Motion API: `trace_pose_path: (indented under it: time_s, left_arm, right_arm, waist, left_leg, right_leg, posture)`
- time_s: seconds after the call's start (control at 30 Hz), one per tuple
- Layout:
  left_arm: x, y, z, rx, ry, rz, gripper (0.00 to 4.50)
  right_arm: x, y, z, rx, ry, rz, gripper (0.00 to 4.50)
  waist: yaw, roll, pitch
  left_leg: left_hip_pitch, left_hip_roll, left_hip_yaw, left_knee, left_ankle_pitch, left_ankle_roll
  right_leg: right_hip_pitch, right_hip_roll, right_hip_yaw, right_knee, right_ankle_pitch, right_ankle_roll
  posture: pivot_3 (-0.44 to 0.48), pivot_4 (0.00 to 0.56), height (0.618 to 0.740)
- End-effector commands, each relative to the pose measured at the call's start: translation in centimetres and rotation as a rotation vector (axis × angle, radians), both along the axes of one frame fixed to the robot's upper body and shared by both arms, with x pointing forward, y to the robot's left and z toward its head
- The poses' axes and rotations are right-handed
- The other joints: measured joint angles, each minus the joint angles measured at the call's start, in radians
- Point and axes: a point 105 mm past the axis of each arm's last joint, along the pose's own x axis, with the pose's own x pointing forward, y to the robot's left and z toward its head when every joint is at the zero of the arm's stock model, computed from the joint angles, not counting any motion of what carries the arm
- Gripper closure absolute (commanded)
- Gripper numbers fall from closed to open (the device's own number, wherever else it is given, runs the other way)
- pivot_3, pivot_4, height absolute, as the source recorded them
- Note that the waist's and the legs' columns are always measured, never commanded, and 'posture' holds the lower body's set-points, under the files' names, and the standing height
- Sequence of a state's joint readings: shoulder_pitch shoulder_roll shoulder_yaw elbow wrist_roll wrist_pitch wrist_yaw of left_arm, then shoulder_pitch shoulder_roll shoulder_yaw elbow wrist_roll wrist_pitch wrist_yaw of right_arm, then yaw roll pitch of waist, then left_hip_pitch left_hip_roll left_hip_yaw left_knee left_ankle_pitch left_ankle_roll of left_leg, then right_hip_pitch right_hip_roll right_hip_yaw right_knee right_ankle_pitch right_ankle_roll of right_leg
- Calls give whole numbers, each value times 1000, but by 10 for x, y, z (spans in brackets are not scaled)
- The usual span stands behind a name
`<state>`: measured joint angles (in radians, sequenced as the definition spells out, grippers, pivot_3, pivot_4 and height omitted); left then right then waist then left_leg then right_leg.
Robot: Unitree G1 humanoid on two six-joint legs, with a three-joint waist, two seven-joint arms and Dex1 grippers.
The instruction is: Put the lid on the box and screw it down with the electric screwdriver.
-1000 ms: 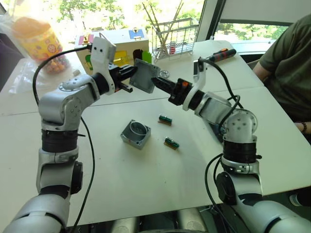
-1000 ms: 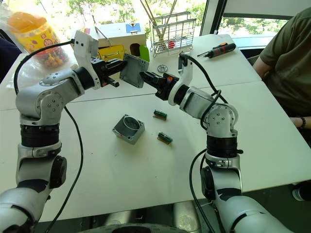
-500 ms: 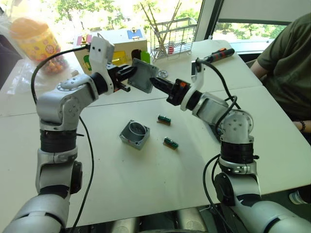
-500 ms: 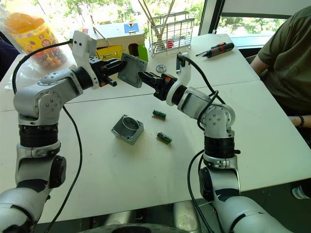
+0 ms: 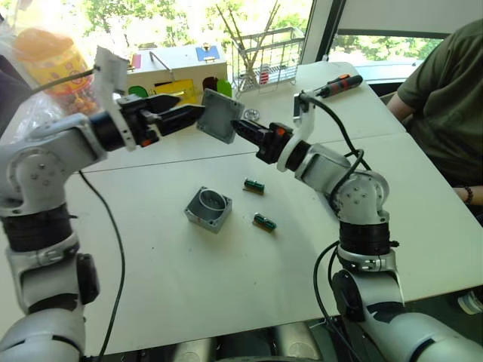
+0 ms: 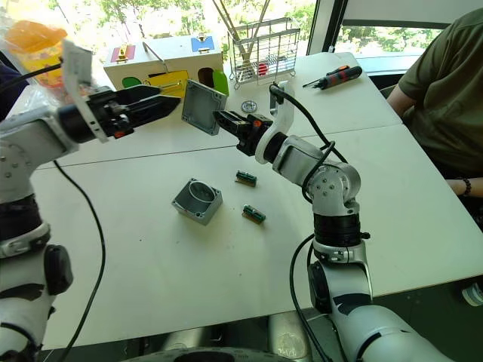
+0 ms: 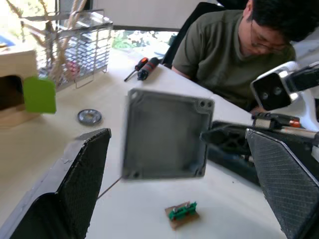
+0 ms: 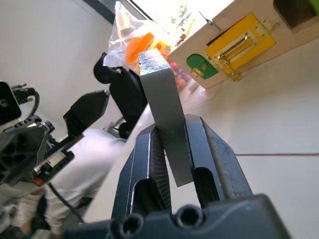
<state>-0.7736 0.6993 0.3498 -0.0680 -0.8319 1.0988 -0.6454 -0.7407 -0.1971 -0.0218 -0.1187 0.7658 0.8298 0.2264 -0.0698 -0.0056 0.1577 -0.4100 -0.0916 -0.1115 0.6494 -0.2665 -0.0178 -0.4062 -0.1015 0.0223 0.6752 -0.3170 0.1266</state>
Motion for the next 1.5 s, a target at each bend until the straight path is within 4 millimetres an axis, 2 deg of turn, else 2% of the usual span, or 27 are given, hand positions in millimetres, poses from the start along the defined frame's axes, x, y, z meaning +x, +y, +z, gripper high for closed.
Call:
trace_pose_path:
  time_s: [0.03, 0.1, 0.13, 0.27, 0.37, 0.47, 0.67, 0.8, 0.9, 1.13, 1.3, 1.5]
  left_arm:
    - [-3, 25, 14, -20, -73, 51, 55]
    - [0, 27, 12, -21, -68, 62, 588]
    - [1, 29, 8, -22, -61, 64, 916]
    - [2, 28, -5, 4, -58, 40, 2822]
    - [-1, 22, -14, 43, -57, -15, 4446]
    - [0, 18, -23, 83, -36, -41, 4446]
    - [4, -5, -30, 75, -18, -116, 4446]
    - [4, -17, -40, 103, 17, -150, 4446]
    - [4, -23, -40, 108, 17, -163, 4446]
    - [3, -33, -41, 116, 25, -182, 4446]
    - [0, -37, -44, 124, 38, -189, 4446]
    - [-4, -39, -52, 154, 59, -191, 4446]
  right_arm:
    - [-14, 5, 8, -143, -258, -1, 4378]
    - [-20, 8, 4, -188, -322, 12, 4378]
    - [-25, 9, 1, -261, -411, 7, 4378]
    - [-41, 8, -5, -451, -675, -53, 4378]
    - [-51, 7, -5, -583, -880, -112, 4378]
    - [-61, 10, -18, -730, -1043, -118, 4378]
    - [-82, 21, -69, -1017, -1359, -20, 4378]
    - [-81, 19, -86, -1050, -1343, -22, 4378]
    - [-80, 19, -94, -1069, -1357, -21, 4378]
    - [-74, 21, -95, -1056, -1380, -57, 4378]
    - [-76, 25, -112, -1101, -1434, -16, 4378]
    - [-73, 24, -121, -1126, -1448, -24, 4378]
  waist:
    - [2, 0, 0]
    - [6, 0, 0]
    - [5, 0, 0]
    - [4, 0, 0]
    - [5, 0, 0]
    - [8, 0, 0]
    - [22, 0, 0]
    - [27, 0, 0]
    - [26, 0, 0]
    - [26, -1, 0]
    - [27, -1, 0]
    - [26, -1, 0]
  left_leg:
    - [0, 0, 0, 0, 0, 0]
    - [0, -1, -1, 1, 0, 0]
    - [0, -2, -1, 1, 0, 0]
    - [0, -2, 0, 2, 0, 0]
    - [0, -2, 0, 2, 0, 0]
    - [0, -2, 0, 2, 0, 0]
    - [0, -2, 0, 2, 0, -1]
    - [0, -1, 0, 3, 1, -1]
    - [0, -1, 0, 3, 1, -2]
    - [0, -1, 0, 3, 1, -2]
    - [0, 0, 0, 3, 1, -2]
    - [0, 0, 0, 3, 1, -2]
  right_leg:
    - [-1, 0, 0, 2, 0, 0]
    - [-2, -1, 0, 6, 0, 0]
    - [-1, -1, 0, 6, 0, 0]
    - [-2, -1, 0, 7, 0, 0]
    - [-2, -1, 0, 7, 0, 0]
    - [-3, -1, 0, 7, 0, 0]
    - [-3, 0, 0, 7, 0, 0]
    - [-2, 0, 1, 7, 0, 0]
    - [-1, 0, 1, 7, 0, 0]
    - [-1, 1, 1, 7, 0, 0]
    - [-1, 2, 1, 7, 0, 0]
    - [-1, 2, 2, 7, 0, 0]
  posture:
    - [0, 150, 740]
    - [0, 150, 740]
    - [0, 150, 740]
    - [0, 150, 740]
    - [0, 150, 740]
    - [0, 150, 740]
    - [0, 150, 740]
    - [0, 150, 740]
    - [0, 150, 740]
    - [0, 150, 740]
    - [0, 150, 740]
    - [0, 150, 740]
